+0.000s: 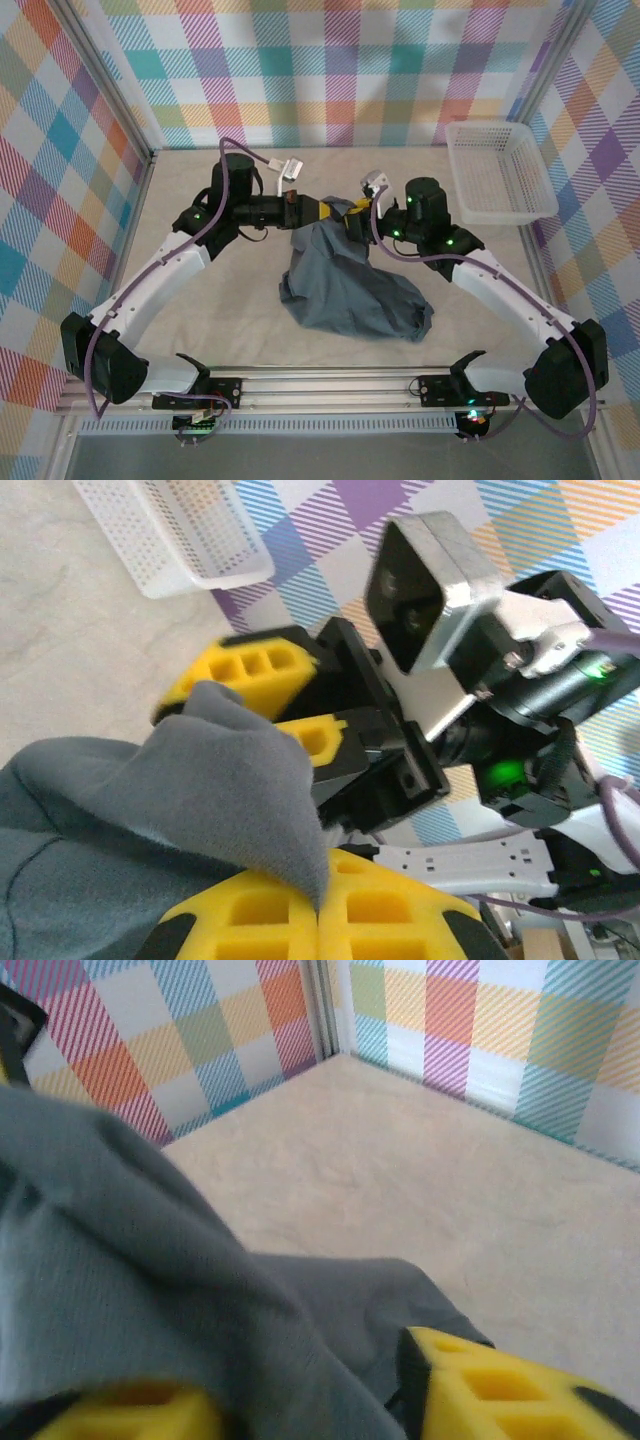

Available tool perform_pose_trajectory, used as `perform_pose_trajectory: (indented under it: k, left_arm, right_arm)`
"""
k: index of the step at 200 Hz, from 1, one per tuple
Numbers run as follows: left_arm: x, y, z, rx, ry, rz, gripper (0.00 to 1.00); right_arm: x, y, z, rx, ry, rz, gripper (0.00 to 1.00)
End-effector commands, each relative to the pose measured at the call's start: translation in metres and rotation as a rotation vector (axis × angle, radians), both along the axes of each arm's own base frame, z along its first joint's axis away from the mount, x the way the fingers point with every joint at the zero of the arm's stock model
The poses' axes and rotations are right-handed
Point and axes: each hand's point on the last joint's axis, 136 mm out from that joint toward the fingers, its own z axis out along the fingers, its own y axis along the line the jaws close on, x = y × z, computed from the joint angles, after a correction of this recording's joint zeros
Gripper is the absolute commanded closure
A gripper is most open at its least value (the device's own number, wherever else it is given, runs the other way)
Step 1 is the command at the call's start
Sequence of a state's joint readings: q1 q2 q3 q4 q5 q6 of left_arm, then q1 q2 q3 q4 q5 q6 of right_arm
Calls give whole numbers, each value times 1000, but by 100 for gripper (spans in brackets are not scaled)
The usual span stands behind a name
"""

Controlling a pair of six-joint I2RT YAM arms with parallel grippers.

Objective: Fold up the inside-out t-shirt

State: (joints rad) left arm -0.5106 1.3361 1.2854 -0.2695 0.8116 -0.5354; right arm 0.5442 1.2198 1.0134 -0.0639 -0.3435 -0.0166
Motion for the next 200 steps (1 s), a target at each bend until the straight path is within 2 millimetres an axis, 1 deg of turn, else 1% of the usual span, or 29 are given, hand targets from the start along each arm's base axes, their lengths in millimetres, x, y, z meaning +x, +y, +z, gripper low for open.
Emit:
perform_pose_trajectory:
  k: [1, 7, 12, 24, 31, 39, 47, 57, 65, 81, 96, 107, 120, 128, 138, 152, 176, 200]
  left_arm:
    - [12, 13, -14, 114, -2, 75, 100]
    - [16, 18, -25, 161, 7, 90, 100]
    - [20, 21, -33, 194, 7, 93, 100]
    - [29, 28, -50, 245, 0, 99, 100]
    - [33, 29, -55, 255, -9, 97, 100]
    - [36, 28, -56, 249, -20, 85, 94]
    - [38, 25, -50, 229, -38, 74, 83]
    - [39, 24, -40, 207, -73, 68, 65]
    - [40, 27, -36, 221, -107, 79, 57]
    - [40, 43, -33, 306, -195, 133, 49]
    - [32, 58, -28, 376, -299, 172, 42]
    - [21, 59, -24, 390, -374, 179, 41]
    - [4, 52, -20, 357, -432, 160, 41]
    - [-3, 48, -21, 347, -444, 157, 41]
    - [-9, 43, -28, 354, -434, 166, 41]
    - [-12, 36, -39, 365, -390, 187, 43]
    - [-15, 10, -55, 357, -333, 173, 44]
    - [-7, -12, -71, 354, -274, 172, 43]
  right_arm:
    - [-22, -3, 39, 92, -30, 33, 92]
    - [-27, -5, 47, 116, -29, 32, 94]
    - [-33, -7, 52, 137, -23, 39, 100]
    - [-49, -5, 64, 201, -3, 90, 100]
    - [-59, -3, 70, 239, 22, 132, 100]
    - [-65, 0, 73, 274, 66, 169, 100]
    - [-69, 4, 75, 300, 123, 194, 100]
    - [-68, 6, 75, 321, 186, 196, 100]
    - [-61, 6, 73, 332, 247, 155, 100]
    - [-46, 3, 62, 312, 327, 68, 100]
    - [-37, 1, 48, 276, 368, 16, 100]
    - [-35, 3, 41, 267, 389, 12, 100]
    - [-32, 5, 37, 271, 413, 9, 100]
    - [-30, 6, 35, 272, 424, 3, 100]
    - [-26, 7, 32, 266, 439, -7, 100]
    - [-24, 7, 29, 252, 457, -20, 100]
    - [-24, 10, 28, 247, 480, -15, 100]
    - [-23, 10, 26, 247, 503, -21, 100]
